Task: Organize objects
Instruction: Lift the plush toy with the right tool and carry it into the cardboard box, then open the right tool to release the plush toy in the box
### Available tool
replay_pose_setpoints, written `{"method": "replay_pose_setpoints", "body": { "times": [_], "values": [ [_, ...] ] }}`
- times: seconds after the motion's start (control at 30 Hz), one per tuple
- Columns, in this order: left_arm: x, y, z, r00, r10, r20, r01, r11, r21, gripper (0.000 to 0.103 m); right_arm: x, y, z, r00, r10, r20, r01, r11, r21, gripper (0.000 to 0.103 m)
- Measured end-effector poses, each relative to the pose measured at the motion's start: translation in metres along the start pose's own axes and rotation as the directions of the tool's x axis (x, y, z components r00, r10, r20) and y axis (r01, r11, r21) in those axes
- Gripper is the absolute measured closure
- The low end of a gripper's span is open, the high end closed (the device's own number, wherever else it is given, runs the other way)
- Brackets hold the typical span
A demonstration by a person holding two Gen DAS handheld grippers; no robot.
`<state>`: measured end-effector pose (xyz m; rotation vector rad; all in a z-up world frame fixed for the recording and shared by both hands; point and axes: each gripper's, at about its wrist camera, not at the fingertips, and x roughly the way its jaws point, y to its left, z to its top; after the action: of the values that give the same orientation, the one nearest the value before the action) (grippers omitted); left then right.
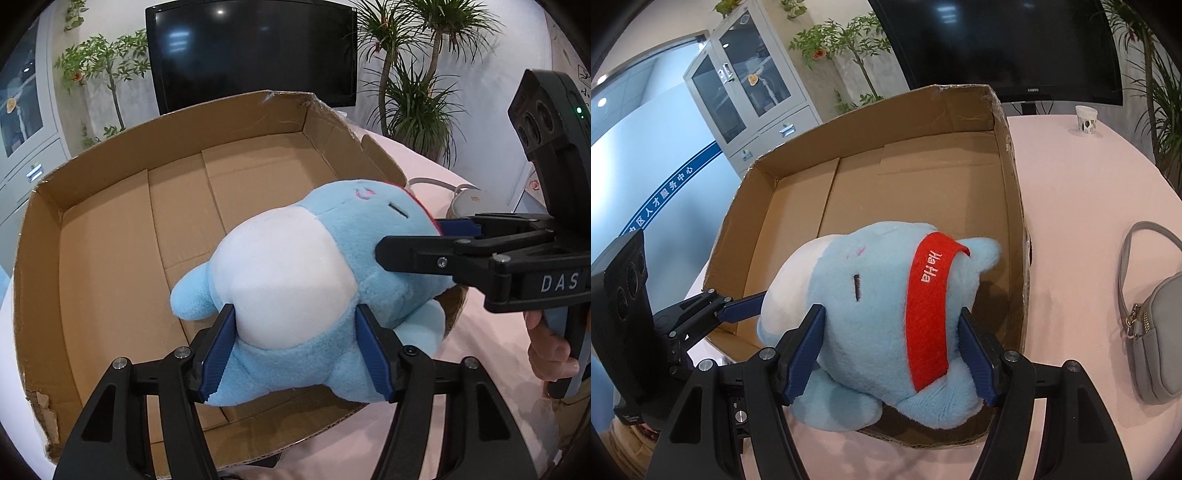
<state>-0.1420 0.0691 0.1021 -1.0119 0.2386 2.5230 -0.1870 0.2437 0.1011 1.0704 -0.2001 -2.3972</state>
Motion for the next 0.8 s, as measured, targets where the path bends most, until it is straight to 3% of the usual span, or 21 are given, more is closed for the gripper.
{"method": "replay_pose_setpoints", "body": {
  "times": [0.17, 0.4, 0.53, 0.6, 0.67, 0.8],
  "values": [
    [0.001, -0.001, 0.001, 1.0, 0.017, 0.014, -0.017, 1.0, 0.009, 0.041, 0.0, 0.001, 0.002, 1.0, 0.001, 0.011, -0.001, 1.0, -0.017, 0.034],
    [0.01, -0.009, -0.002, 0.999, 0.028, -0.027, -0.026, 0.998, 0.055, 0.043, 0.004, -0.003, 0.0, 1.0, -0.016, 0.006, 0.016, 1.0, -0.018, 0.034],
    [0.01, -0.008, -0.002, 0.999, 0.023, -0.031, -0.022, 0.999, 0.047, 0.037, 0.004, -0.004, -0.001, 1.0, -0.017, -0.006, 0.017, 1.0, -0.017, 0.034],
    [0.005, -0.006, -0.002, 1.0, 0.012, -0.007, -0.012, 0.999, 0.039, 0.035, 0.001, -0.005, -0.001, 1.0, -0.016, -0.007, 0.016, 1.0, -0.014, 0.034],
    [-0.006, -0.003, 0.0, 0.999, 0.0, 0.043, -0.001, 1.0, 0.01, 0.02, -0.004, -0.005, -0.001, 1.0, -0.004, 0.0, 0.004, 1.0, -0.003, 0.033],
    [-0.034, 0.011, 0.004, 0.993, -0.007, 0.121, 0.015, 0.998, -0.065, 0.019, -0.027, -0.001, -0.002, 0.999, 0.012, 0.034, -0.012, 1.0, 0.007, 0.033]
  ]
}}
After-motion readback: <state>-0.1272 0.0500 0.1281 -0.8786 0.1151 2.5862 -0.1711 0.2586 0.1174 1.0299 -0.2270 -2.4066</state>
